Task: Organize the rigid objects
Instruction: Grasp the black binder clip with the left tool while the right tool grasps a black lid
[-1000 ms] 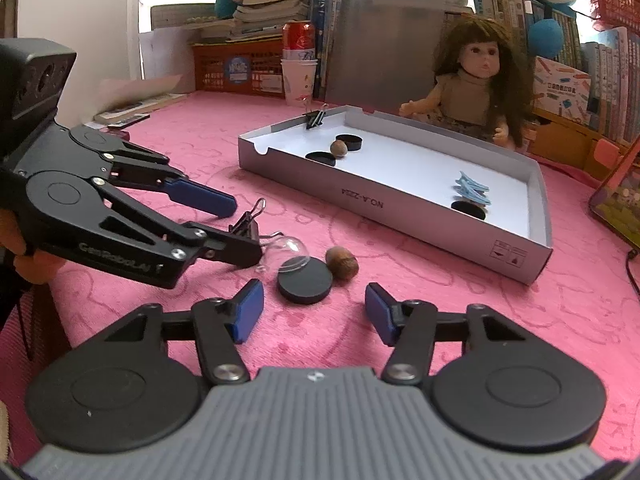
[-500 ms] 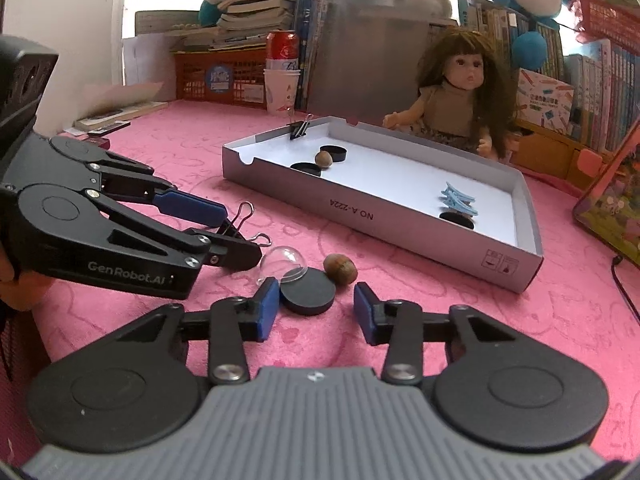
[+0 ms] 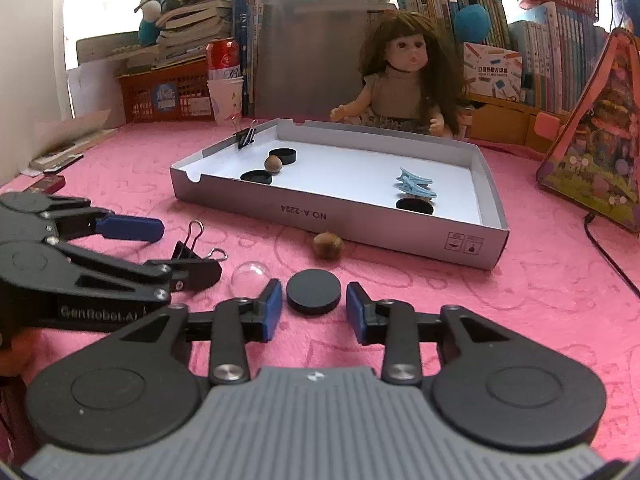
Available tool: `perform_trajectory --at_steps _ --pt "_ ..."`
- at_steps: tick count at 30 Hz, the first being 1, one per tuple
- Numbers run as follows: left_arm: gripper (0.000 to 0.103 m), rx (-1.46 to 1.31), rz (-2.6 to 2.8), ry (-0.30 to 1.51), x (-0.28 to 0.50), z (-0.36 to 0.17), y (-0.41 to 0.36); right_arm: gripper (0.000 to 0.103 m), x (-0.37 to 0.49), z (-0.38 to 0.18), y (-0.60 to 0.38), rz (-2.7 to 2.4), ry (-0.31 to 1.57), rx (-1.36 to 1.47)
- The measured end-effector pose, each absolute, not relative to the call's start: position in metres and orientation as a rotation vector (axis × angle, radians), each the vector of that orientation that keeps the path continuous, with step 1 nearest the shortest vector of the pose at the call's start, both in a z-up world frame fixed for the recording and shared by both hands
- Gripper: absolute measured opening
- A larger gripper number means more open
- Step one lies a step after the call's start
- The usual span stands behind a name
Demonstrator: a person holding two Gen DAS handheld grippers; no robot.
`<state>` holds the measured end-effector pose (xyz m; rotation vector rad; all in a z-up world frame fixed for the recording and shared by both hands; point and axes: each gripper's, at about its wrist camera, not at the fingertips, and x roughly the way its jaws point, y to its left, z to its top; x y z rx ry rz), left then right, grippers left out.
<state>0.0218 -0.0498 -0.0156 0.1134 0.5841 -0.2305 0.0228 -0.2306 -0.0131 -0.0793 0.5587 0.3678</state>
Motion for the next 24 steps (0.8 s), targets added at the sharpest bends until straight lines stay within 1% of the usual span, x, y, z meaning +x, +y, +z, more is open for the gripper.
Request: perform_trajectory --at_steps 3,8,24 --pt "0.07 0.097 -0.222 0.59 0.0219 -0.016 -0.0486 0.055 0.025 -0.0151 -0.2238 0.352 0.565 -0.12" --pt "0.073 0.078 -0.204 0.598 0.024 -0.0163 -0.0458 0.055 0.0235 -0.0158 -0.2211 0.336 0.561 -0.132" --pt "0.074 0.076 -0.195 0.598 0.0228 -0.0167 -0.0461 0.055 0.0223 -0.0166 -0.2214 0.331 0.553 -0.129"
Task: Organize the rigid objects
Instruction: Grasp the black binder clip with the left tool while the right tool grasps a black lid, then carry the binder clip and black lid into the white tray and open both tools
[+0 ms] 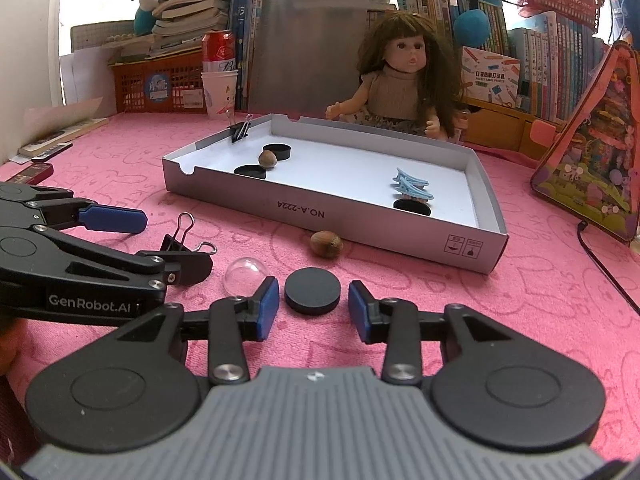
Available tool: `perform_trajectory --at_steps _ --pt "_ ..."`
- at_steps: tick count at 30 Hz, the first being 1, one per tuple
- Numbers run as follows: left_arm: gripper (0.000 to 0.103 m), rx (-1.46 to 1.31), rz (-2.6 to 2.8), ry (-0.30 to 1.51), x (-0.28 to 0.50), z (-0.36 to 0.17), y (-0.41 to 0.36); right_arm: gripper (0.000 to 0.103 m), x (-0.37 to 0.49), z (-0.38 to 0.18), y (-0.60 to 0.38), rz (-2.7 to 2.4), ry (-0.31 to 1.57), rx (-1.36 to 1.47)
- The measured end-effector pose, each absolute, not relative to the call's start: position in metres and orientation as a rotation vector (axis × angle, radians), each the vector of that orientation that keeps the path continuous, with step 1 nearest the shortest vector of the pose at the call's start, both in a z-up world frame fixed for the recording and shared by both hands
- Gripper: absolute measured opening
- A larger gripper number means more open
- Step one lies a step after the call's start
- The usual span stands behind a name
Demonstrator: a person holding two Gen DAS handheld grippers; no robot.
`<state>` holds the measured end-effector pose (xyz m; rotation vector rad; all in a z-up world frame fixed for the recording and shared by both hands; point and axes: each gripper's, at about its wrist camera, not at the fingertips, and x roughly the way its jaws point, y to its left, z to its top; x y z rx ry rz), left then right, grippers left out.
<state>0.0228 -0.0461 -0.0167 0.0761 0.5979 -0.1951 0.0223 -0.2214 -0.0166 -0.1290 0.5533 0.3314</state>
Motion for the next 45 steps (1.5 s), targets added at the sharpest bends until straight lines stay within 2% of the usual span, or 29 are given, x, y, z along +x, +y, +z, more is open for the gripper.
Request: perform_trajectory --at_steps 3,10,12,14,15,16,18,30,39,45 --pt "0.072 0.077 -0.198 0.598 0.023 -0.017 -0.046 0.055 0.022 -0.016 -0.221 0.331 0.552 -0.13" --pt "0.06 0.098 -0.227 0.582 0.019 -0.016 -0.049 0.056 0.022 -0.017 -0.221 0.329 0.55 -0.131" --pt "0.05 0.107 -0.247 0.577 0.017 -0.015 -0.051 0.056 0.021 -0.017 -0.221 0.329 0.548 -0.137" --pt "0.029 0.11 -0.255 0.587 0.015 -0.012 -0.053 0.056 0.021 -0.016 -0.221 0.335 0.549 -0.135" --pt "0.029 0.118 -0.251 0.592 0.015 -0.01 -0.054 0.052 0.022 -0.016 -0.223 0.34 0.552 -0.128" --pt "0.029 0.122 -0.253 0.599 0.016 -0.008 -0.054 0.041 0.022 -0.015 -0.224 0.344 0.556 -0.118" --pt "0.029 0.109 -0.262 0.618 0.018 -0.005 -0.052 0.035 0.023 -0.014 -0.225 0.355 0.563 -0.106" --pt "0.029 0.019 -0.282 0.645 0.034 0.031 -0.039 0.035 0.024 0.007 -0.235 0.336 0.533 -0.061" --pt "0.029 -0.012 -0.217 0.626 0.091 0.076 -0.032 0.035 0.066 0.045 -0.256 0.236 0.55 0.0" --pt "0.029 -0.1 -0.196 0.675 0.151 0.092 -0.033 0.035 0.115 0.066 -0.266 0.212 0.609 0.053"
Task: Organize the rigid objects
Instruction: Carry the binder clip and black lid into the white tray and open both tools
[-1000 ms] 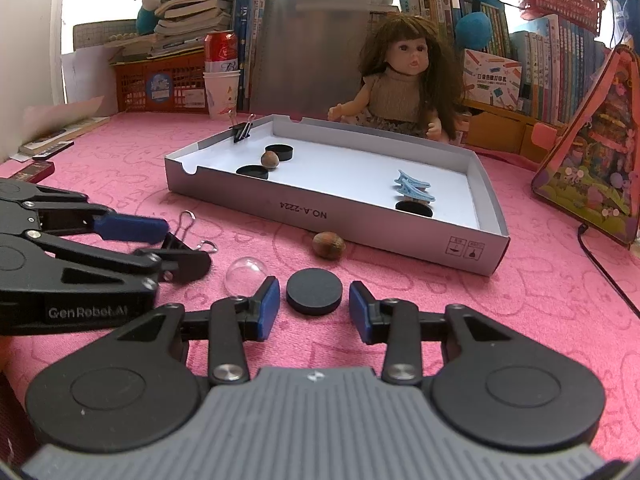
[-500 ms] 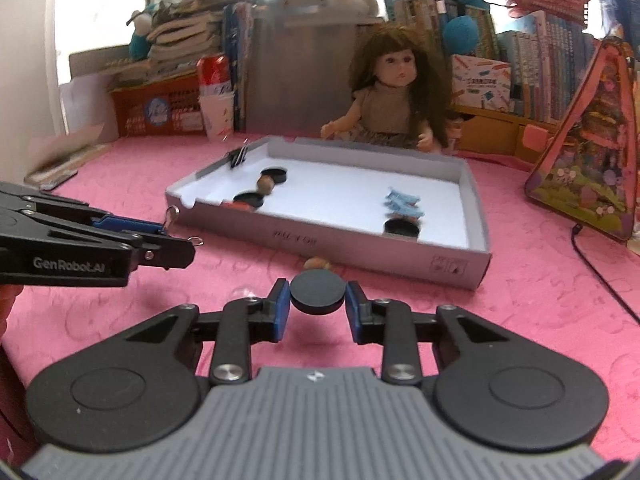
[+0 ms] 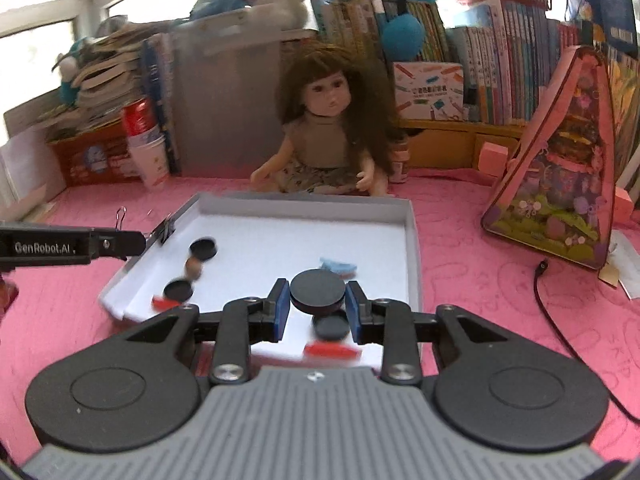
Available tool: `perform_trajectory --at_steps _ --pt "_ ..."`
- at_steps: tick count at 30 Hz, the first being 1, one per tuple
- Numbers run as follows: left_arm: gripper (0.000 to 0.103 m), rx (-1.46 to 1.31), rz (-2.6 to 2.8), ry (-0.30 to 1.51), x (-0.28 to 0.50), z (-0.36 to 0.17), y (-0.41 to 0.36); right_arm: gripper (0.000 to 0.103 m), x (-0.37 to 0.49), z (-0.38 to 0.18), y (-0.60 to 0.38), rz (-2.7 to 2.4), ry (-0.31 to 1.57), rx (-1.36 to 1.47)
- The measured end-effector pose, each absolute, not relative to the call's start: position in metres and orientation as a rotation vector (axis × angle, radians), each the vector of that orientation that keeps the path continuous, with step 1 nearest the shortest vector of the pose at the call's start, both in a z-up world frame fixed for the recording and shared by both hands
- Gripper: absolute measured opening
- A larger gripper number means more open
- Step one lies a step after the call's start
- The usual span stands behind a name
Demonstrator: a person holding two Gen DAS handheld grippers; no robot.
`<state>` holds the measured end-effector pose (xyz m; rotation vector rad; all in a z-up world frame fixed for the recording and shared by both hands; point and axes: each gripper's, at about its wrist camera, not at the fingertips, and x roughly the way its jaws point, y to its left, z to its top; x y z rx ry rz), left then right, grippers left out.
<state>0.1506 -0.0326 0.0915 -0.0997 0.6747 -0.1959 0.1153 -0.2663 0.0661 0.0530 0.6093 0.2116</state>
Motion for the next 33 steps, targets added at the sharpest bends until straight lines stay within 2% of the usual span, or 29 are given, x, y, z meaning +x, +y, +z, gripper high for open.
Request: perform_trajectory --at_steps 8,16,33 --pt "0.029 -0.098 -0.127 0.726 0.217 0.077 -0.044 0.035 0.179 0.069 -0.28 0.183 0.687 0.198" --pt "0.029 -0.105 -0.072 0.768 0.256 0.045 -0.044 0.035 0.223 0.048 -0.269 0.147 0.765 0.181" --pt "0.029 -0.058 -0.068 0.76 0.278 0.023 -0.05 0.035 0.255 0.019 -0.255 0.136 0.797 0.127"
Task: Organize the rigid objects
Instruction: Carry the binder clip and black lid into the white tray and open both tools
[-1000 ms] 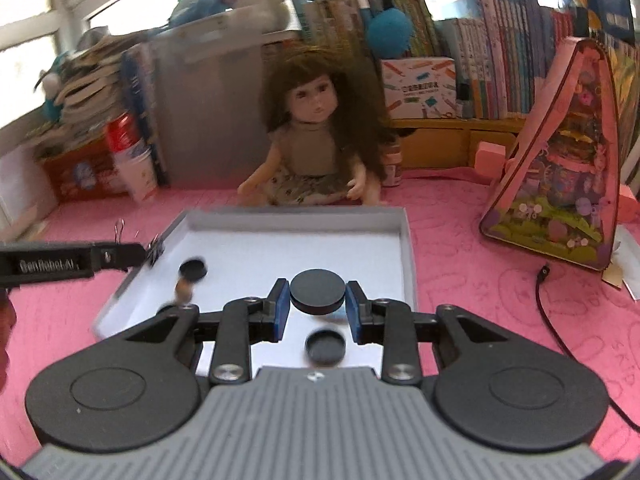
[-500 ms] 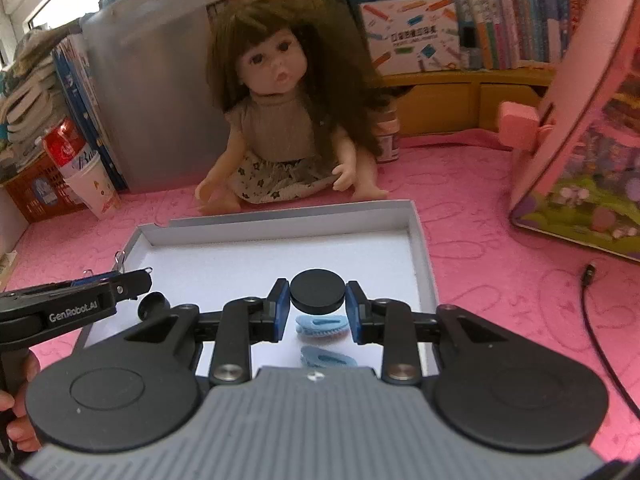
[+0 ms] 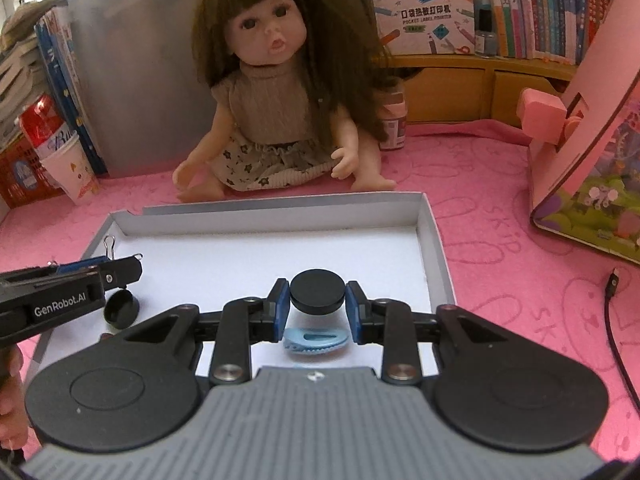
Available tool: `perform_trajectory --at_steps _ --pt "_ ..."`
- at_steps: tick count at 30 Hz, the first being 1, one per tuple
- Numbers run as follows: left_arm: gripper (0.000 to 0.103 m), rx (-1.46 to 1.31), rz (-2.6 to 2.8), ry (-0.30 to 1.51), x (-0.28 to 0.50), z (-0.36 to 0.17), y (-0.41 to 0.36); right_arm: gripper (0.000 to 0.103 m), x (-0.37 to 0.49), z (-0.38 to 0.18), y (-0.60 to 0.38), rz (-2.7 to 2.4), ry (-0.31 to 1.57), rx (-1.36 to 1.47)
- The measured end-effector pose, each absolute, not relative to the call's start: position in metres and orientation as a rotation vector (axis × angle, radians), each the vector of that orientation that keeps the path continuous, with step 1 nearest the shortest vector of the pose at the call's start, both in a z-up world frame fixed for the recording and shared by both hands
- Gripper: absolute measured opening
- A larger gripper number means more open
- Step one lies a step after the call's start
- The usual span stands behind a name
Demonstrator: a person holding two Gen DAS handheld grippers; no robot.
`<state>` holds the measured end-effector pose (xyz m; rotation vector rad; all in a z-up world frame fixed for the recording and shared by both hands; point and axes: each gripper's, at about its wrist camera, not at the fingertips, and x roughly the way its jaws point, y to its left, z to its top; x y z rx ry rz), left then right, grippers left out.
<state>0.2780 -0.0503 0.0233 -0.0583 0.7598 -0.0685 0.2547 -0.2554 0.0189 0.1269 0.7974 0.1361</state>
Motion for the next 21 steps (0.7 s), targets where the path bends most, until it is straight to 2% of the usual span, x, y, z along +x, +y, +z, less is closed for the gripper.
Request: perform_trajectory --at_steps 21 --pt "0.029 0.015 -0.069 0.741 0.278 0.007 -0.06 0.035 0.262 0.003 -0.255 0.122 0.821 0.108"
